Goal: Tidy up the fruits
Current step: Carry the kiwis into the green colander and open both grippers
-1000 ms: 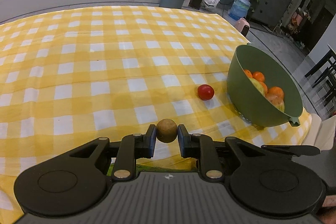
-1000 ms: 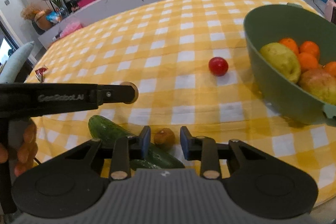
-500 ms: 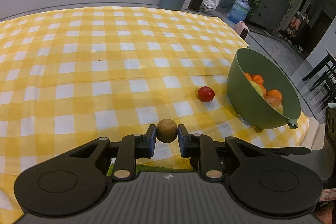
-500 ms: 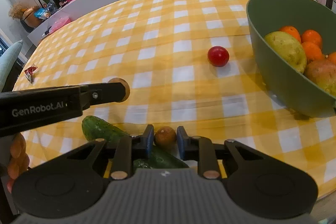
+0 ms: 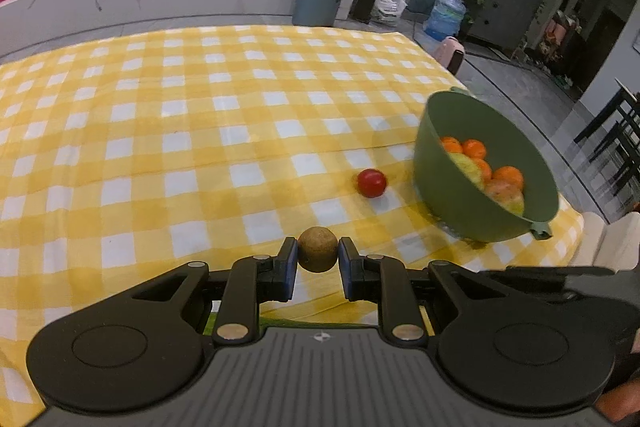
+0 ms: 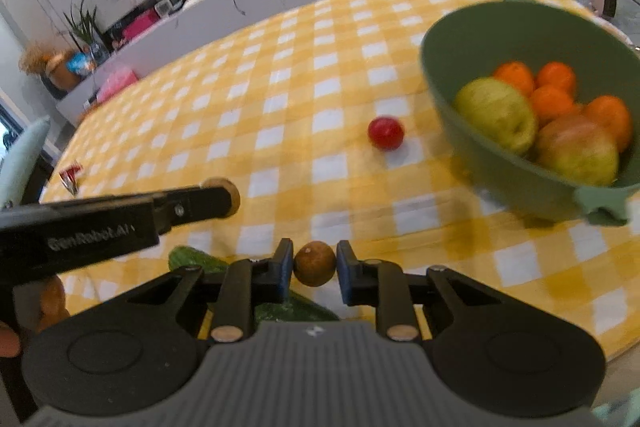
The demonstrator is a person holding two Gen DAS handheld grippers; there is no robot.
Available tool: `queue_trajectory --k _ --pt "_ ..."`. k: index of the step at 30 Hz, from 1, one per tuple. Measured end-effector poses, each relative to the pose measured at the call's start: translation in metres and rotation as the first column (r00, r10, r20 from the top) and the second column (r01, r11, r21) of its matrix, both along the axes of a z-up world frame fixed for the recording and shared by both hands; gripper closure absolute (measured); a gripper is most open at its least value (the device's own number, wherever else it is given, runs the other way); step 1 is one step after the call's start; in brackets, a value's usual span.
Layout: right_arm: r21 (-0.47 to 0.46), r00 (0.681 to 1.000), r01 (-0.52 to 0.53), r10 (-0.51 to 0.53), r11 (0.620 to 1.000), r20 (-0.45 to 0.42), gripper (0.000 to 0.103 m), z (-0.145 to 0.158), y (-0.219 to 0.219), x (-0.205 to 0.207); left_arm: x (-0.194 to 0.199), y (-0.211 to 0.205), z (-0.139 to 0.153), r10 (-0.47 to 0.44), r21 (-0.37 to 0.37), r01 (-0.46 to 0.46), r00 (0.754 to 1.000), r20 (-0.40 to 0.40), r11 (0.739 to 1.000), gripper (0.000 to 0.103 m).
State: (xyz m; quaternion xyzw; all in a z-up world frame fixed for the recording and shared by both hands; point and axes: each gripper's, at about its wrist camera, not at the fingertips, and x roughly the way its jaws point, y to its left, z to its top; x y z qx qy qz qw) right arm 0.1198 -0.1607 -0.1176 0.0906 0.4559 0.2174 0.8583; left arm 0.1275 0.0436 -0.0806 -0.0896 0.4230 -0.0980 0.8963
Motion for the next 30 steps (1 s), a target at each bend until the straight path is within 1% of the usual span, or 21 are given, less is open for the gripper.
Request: queue_trajectory --k 4,7,9,14,17,20,24,30 --pt "0.015 0.997 0.034 -0.035 0.999 0.064 0.084 0.02 -0.022 -0.006 0.0 -0.014 0.014 -0.033 -0.004 0.033 0.999 0.027 0.999 0.079" --pt "0.031 0.992 0.06 -0.063 0.998 0.106 0.084 0.033 -0.043 -0.009 0.005 -0.027 0.025 -0.063 -0.024 0.064 0.997 0.044 0.998 0.079" --pt "0.04 0.989 0.08 -0.084 0.996 0.124 0.084 0.04 -0.056 -0.007 0.009 -0.035 0.032 -0.082 -0.04 0.085 0.995 0.053 0.996 0.079" --pt "0.024 0.975 0.148 -0.15 0.989 0.165 0.084 0.054 -0.086 0.002 0.025 -0.062 0.044 -0.139 -0.065 0.143 0.988 0.065 0.988 0.079" --pt "0.038 0.973 0.176 -0.18 0.984 0.145 0.084 0.054 -0.1 0.013 0.038 -0.08 0.048 -0.181 -0.066 0.186 0.981 0.069 0.98 0.079" --pt "0.037 0.976 0.179 -0.182 0.983 0.119 0.084 0.049 -0.106 0.024 0.051 -0.094 0.046 -0.211 -0.071 0.214 0.976 0.052 0.974 0.079" --pt "0.011 0.984 0.159 -0.16 0.987 0.084 0.084 0.036 -0.102 0.036 0.065 -0.108 0.04 -0.227 -0.044 0.229 0.973 0.035 0.973 0.079" --pt "0.003 0.985 0.173 -0.173 0.985 0.022 0.084 0.017 -0.1 0.049 0.071 -0.118 0.037 -0.254 0.002 0.254 0.967 0.031 0.967 0.08"
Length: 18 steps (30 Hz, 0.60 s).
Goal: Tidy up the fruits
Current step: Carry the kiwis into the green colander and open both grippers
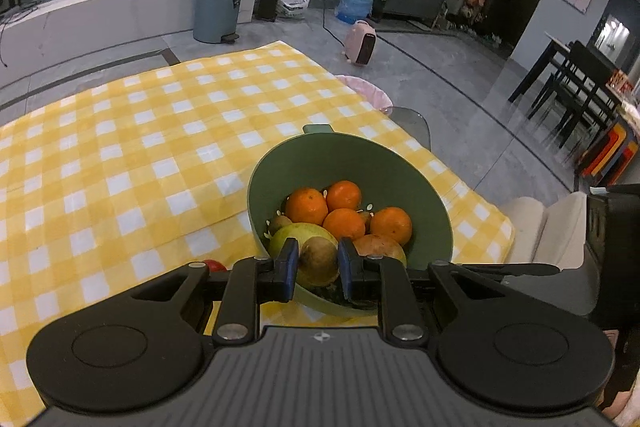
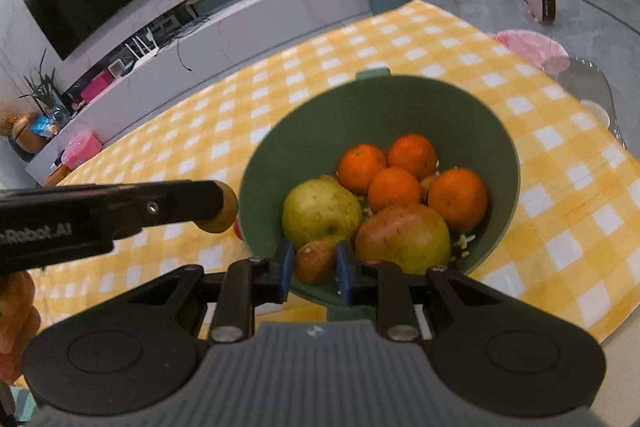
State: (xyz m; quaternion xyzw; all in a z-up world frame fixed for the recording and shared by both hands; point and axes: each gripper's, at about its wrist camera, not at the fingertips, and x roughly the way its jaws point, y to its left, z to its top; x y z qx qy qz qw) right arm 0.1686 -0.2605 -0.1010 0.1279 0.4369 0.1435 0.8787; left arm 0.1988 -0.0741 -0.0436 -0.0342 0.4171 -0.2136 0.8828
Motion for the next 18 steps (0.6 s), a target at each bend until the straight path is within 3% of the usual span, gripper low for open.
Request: queue_trajectory --k 3,11,18 --pt "-0.009 1.0 0.003 -0.004 1.0 -0.026 0.084 -0.006 0.001 0.006 0.002 -0.002 0.0 -0.013 0.008 0.013 1.0 -0.002 1.0 0.085" --pt "0.014 0.998 -0.006 0.007 1.0 -0.058 0.083 -0.011 -0.001 0.011 0.008 -0.004 -0.005 -0.024 0.015 0.025 0.999 -0.021 1.0 0.085" --pt "0.069 0.998 0.034 -0.03 0.997 -0.053 0.077 -0.004 -0.02 0.007 0.007 -0.004 -0.006 -0.016 0.015 0.017 1.0 -0.027 1.0 0.085"
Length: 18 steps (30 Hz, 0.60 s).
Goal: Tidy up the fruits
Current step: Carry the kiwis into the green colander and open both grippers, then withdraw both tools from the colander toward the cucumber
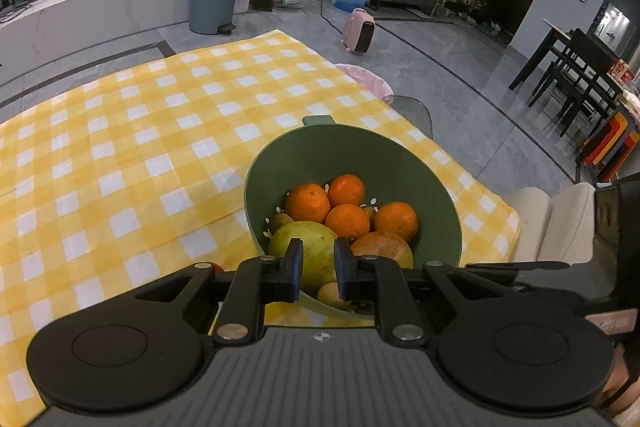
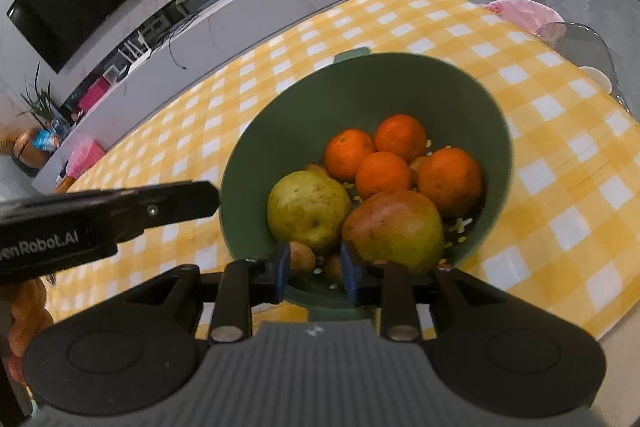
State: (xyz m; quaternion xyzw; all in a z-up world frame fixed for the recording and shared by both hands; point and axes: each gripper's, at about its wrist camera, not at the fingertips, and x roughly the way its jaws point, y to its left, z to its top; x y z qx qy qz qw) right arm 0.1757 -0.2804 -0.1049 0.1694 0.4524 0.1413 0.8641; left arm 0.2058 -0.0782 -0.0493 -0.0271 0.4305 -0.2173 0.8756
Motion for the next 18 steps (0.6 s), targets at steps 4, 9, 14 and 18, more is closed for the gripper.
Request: queue_trajectory --k 4,9,14,18 --pt "0.027 0.999 0.028 -0.029 0.999 0.017 0.075 0.008 -0.012 -0.006 -0.005 0.001 0.001 0.003 -0.004 -0.003 1.0 -0.006 1.0 0.085" --pt "0.037 0.998 0.04 -0.042 0.998 0.038 0.07 0.017 -0.018 -0.018 -0.016 0.002 0.003 0.001 0.03 0.0 1.0 -0.02 1.0 0.085" --pt "-0.004 0.993 0.014 -0.013 1.0 0.119 0.064 0.029 -0.013 -0.038 -0.036 0.006 0.014 -0.001 0.092 -0.001 1.0 0.022 0.996 0.085" --pt "-0.051 0.979 -0.012 0.022 0.999 0.202 0.054 0.039 -0.003 -0.056 -0.056 0.014 0.022 0.011 0.097 -0.015 0.999 0.041 0.995 0.079"
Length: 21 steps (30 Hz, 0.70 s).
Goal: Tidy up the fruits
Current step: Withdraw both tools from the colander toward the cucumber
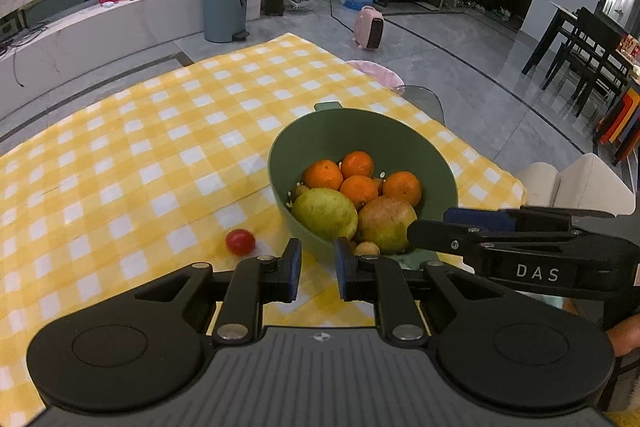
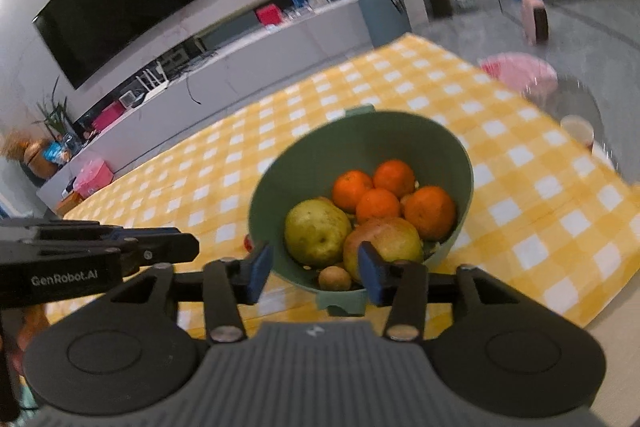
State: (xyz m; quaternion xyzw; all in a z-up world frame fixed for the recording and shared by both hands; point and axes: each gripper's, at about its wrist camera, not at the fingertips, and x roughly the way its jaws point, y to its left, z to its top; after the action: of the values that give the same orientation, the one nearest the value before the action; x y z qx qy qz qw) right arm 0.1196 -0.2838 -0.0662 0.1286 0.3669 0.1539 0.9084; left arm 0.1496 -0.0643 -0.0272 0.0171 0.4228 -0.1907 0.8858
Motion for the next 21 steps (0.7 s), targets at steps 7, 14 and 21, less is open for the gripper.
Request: queue_trajectory --k 7,14,21 --pt "-0.058 0.987 -0.105 0.112 0.993 0.117 0.05 0.007 0.026 -0.031 -0.028 0.029 -0.002 0.081 0.017 -0.081 0.995 -0.051 0.997 0.049" --pt "-0.148 0.955 -0.226 0.249 0.963 0.164 0.033 -0.003 0.062 -0.053 -0.061 0.059 -0.007 0.114 0.004 -0.114 0.992 -0.053 0.993 0.032" --pt "-0.227 0.918 -0.346 0.379 0.91 0.12 0.03 -0.025 0.097 -0.056 -0.078 0.087 -0.007 0.209 0.006 -0.209 0.978 -0.002 0.978 0.031"
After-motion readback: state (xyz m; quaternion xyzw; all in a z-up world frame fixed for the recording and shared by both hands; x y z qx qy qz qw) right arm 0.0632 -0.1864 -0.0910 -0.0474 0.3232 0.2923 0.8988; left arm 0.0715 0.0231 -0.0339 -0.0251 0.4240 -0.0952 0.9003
